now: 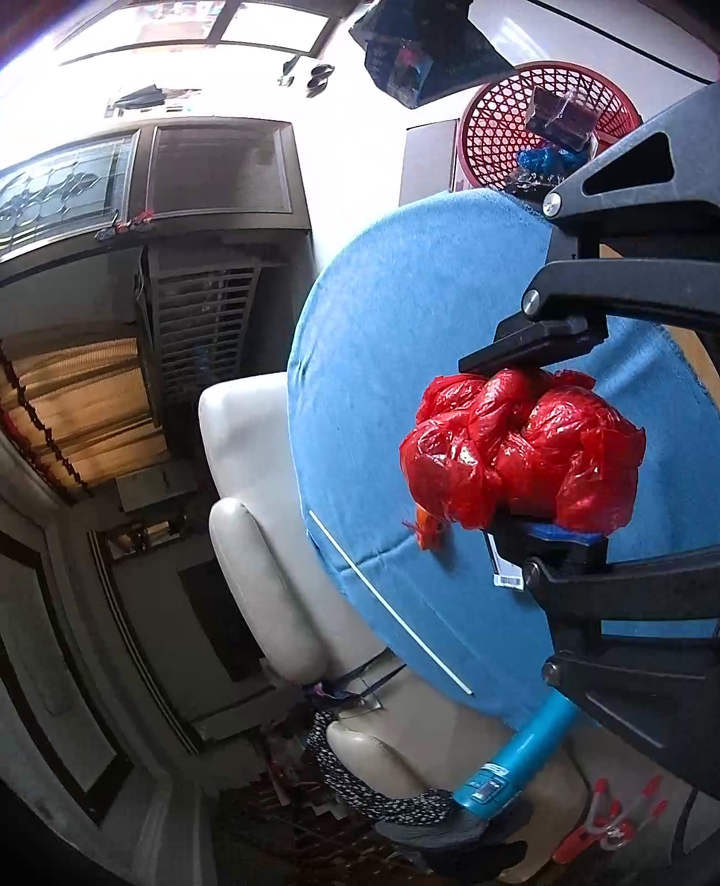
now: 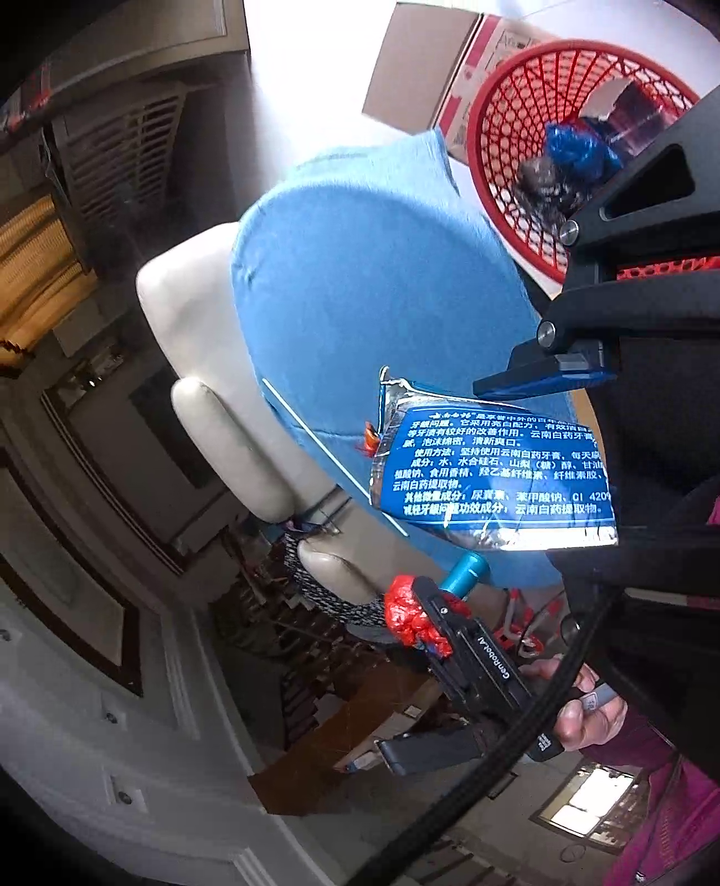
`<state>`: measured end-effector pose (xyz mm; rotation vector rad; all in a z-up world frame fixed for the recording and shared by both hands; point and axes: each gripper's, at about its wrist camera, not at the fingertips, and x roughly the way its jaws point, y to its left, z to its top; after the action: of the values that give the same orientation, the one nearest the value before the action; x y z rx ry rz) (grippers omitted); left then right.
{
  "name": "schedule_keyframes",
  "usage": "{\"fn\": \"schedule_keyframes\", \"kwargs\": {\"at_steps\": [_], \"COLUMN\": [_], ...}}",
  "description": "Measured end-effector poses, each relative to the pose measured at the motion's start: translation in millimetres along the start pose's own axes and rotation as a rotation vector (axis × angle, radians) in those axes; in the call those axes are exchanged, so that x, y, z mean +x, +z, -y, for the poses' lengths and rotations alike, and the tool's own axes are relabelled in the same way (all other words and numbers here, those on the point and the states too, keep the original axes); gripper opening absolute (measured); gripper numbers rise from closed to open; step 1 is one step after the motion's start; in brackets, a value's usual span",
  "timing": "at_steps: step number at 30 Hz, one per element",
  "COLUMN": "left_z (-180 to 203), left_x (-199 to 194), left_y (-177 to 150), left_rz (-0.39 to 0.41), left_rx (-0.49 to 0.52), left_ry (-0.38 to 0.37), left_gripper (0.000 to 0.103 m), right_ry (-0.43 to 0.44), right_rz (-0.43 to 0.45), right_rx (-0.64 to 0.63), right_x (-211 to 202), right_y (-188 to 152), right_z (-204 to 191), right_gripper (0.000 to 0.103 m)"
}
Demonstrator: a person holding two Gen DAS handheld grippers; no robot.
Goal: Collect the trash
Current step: 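Carry the red bag with the left tool while the right tool carries the packet to the basket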
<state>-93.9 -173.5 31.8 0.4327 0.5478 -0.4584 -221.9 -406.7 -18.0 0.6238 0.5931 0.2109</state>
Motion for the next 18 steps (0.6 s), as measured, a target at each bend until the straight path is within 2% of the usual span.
{"fn": "schedule_keyframes", "kwargs": {"at_steps": [18], "left_z": [60], "left_x": [-11], "left_y": [21], "left_rz": [0.033], "left_rx": [0.133], "left_ry": [-0.026], "left_gripper": [0.047], "right_ry": [-0.074], "right_rz": [0.083], "right_rx": [0.053], "right_x": [-45], "right_y": [-4], "right_z": [38], "right_gripper": [0.026]}}
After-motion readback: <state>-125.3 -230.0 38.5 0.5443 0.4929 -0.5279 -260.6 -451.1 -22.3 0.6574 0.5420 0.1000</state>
